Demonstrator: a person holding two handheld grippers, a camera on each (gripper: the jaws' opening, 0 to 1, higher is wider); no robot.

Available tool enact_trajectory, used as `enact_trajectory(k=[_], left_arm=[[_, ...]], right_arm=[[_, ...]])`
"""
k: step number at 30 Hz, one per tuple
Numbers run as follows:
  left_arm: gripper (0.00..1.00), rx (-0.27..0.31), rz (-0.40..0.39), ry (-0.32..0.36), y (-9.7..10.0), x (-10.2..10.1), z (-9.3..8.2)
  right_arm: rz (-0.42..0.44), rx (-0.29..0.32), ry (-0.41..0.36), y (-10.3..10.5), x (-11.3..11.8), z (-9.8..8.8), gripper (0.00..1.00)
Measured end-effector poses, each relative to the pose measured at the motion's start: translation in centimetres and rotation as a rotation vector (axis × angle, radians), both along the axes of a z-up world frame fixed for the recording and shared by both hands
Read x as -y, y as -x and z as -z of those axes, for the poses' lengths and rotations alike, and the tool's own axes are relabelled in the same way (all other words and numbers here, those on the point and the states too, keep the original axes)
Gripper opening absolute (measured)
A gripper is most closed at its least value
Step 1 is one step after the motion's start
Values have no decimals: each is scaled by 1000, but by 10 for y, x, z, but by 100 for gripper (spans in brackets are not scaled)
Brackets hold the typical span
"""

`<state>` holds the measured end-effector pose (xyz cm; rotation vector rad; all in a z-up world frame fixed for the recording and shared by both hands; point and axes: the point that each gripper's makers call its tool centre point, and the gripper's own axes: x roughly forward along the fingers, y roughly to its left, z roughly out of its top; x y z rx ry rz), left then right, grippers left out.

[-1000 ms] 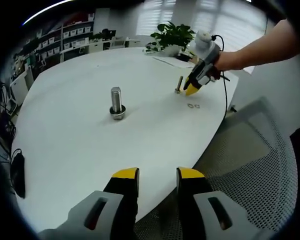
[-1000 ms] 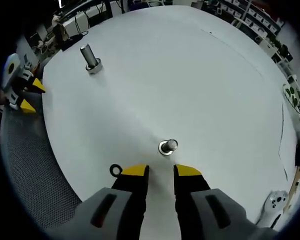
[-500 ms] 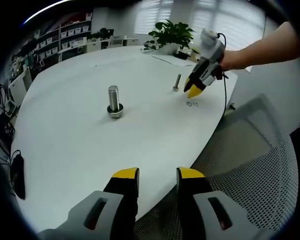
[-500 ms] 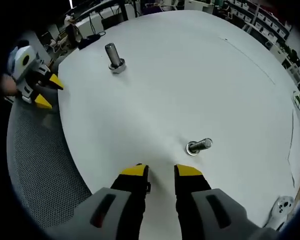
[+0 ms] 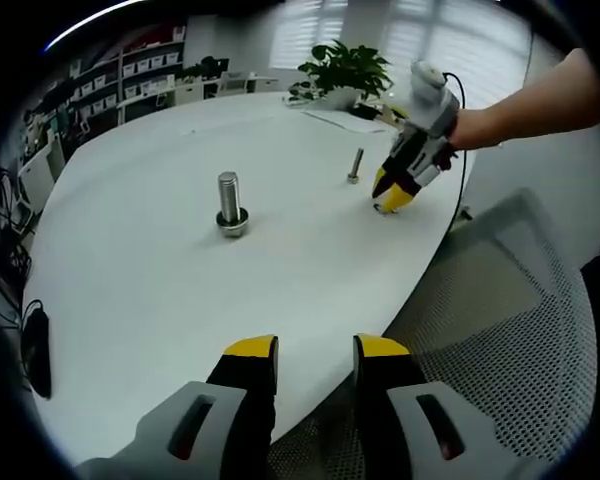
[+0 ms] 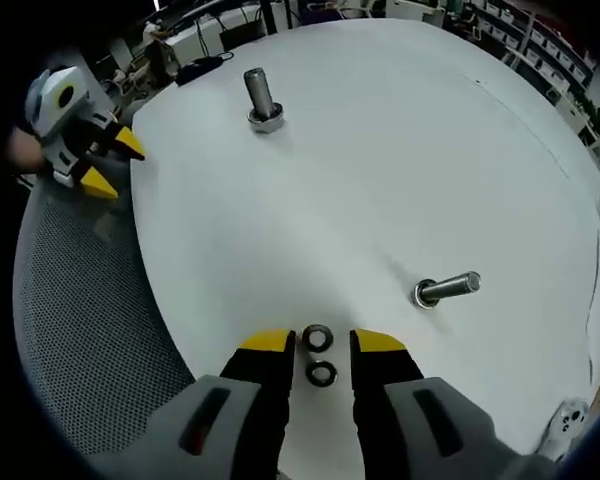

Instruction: Place the washer onto the threaded stud by aligning its center hole with the stud, sliding it down to the base, and recovering from edge contact or off-axis alignment until the washer reaches the visible bottom stop.

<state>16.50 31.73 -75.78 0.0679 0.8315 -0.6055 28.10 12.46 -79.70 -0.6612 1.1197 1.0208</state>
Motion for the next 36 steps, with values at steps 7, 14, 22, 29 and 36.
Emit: enact_trajectory(k=[7, 14, 22, 29, 36], left_arm=[[28, 3, -1, 1, 0, 0, -1], [28, 6, -3, 2, -1, 0, -1], [28, 8, -3, 4, -1, 0, -2], [28, 7, -5, 3, -1, 0, -1], [28, 5, -5, 3, -1, 0, -1]], right_arm=[[-37, 5, 20, 1, 0, 3, 24], [-158, 50, 84, 1, 2, 3, 19], [-125, 33, 100, -1, 2, 3, 15], [-146, 27, 150, 0, 0, 3, 15], [-121, 35, 149, 0, 1, 4, 15]])
